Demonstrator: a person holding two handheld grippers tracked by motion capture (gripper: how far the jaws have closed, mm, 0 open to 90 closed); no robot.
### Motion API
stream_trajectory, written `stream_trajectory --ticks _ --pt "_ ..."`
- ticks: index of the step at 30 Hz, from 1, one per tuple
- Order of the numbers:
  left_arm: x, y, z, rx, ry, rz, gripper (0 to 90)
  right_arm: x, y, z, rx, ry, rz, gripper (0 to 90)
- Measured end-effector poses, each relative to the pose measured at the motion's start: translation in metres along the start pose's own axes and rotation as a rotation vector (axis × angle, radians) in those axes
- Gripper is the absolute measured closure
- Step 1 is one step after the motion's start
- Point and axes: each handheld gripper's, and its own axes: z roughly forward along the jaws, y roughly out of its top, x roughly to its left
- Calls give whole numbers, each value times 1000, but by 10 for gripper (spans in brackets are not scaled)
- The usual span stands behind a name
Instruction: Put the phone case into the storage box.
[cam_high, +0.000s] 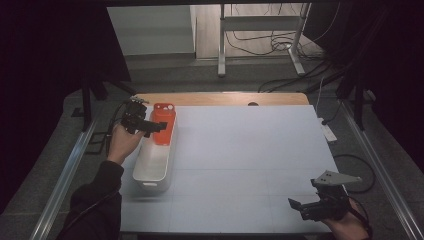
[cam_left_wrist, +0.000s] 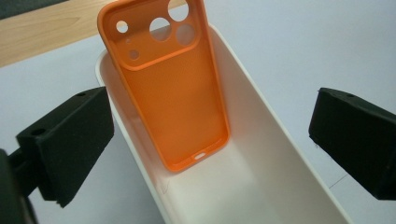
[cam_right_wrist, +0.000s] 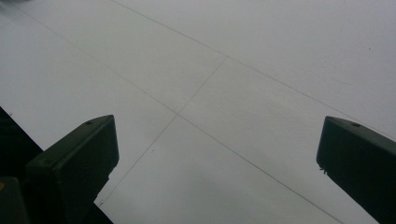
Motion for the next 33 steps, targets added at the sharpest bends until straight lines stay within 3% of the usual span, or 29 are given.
stream_trajectory --ticks 18,33 --pt "-18 -18 -15 -46 -35 55 0 1 0 0 0 -2 -5 0" --pt "-30 -38 -31 -105 -71 71 0 2 0 0 -5 -26 -7 0"
